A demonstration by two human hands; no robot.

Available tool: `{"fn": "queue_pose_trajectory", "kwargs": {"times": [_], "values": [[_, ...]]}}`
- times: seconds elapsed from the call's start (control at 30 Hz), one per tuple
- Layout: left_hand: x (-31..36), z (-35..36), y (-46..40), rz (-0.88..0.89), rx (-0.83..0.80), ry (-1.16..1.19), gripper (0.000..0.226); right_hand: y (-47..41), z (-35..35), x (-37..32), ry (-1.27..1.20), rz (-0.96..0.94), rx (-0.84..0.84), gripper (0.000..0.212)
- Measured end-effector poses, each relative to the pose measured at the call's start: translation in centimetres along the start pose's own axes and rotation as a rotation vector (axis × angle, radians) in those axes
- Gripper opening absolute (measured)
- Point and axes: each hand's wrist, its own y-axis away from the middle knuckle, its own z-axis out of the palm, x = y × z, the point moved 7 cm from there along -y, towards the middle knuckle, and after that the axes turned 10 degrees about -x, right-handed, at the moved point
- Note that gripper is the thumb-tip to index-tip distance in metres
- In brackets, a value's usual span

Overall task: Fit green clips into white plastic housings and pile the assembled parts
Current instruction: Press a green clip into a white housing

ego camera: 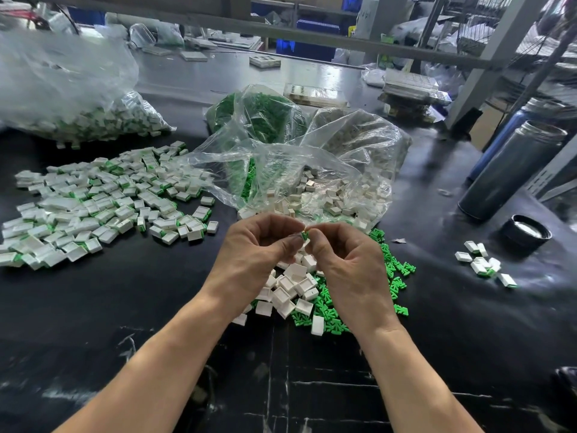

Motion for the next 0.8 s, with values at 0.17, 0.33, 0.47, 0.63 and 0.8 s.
{"fn": "queue_pose_trajectory", "kwargs": {"times": [0.17,0.33,0.47,0.63,0.8], "values": [[0.06,-0.09,0.05,0.008,0.017,0.002,0.017,0.01,0.02,-0.04,0.028,-0.029,-0.031,0.005],[-0.16,-0.36,0.05,-0.005,0.045,0.009,0.020,0.01,0.14,-0.20,-0.006,-0.053,-0.027,0.006],[-0.38,-0.10,-0.08,-0.029,0.024,0.026,0.017,0.04,0.06,-0.12,-0.074,-0.049,-0.009,0.010],[-0.25,-0.04,-0.04,-0.010,0.021,-0.025,0.007,0.13,-0.07,0.18,-0.019,-0.031,0.027,0.012],[-0.18,-0.19,0.25,-0.006,0.054,-0.064,0.005,0.18,0.17,0.30,0.031,-0.030,0.030,0.010]]}}
